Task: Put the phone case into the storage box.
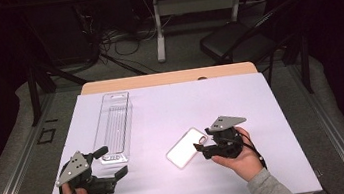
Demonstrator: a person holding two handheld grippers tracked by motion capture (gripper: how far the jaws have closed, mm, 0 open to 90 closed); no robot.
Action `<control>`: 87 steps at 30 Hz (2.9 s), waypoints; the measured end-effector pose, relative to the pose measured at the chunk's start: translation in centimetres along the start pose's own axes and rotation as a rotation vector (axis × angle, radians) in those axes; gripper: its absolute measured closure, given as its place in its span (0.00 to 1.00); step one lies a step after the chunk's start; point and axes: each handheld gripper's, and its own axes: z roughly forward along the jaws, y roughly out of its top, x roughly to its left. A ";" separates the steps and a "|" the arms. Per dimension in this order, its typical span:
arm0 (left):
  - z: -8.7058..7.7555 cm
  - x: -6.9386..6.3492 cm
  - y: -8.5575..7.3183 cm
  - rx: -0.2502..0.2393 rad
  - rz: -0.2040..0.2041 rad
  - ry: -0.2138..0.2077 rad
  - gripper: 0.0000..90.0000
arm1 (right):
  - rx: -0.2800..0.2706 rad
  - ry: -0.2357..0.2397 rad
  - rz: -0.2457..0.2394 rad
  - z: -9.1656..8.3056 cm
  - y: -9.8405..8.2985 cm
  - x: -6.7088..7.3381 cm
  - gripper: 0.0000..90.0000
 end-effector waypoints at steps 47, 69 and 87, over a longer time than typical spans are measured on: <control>0.1 0.2 -0.2 0.018 0.003 0.001 0.05 | 0.445 0.025 -0.039 7.0 4.8 -1.0 0.69; 0.2 0.3 -0.3 0.021 0.003 -0.001 0.05 | 0.583 -0.035 -0.006 9.9 5.6 -4.6 0.74; 0.3 0.3 -0.4 0.024 -0.001 -0.005 0.05 | 0.707 -0.034 -0.067 11.5 6.1 -5.5 0.81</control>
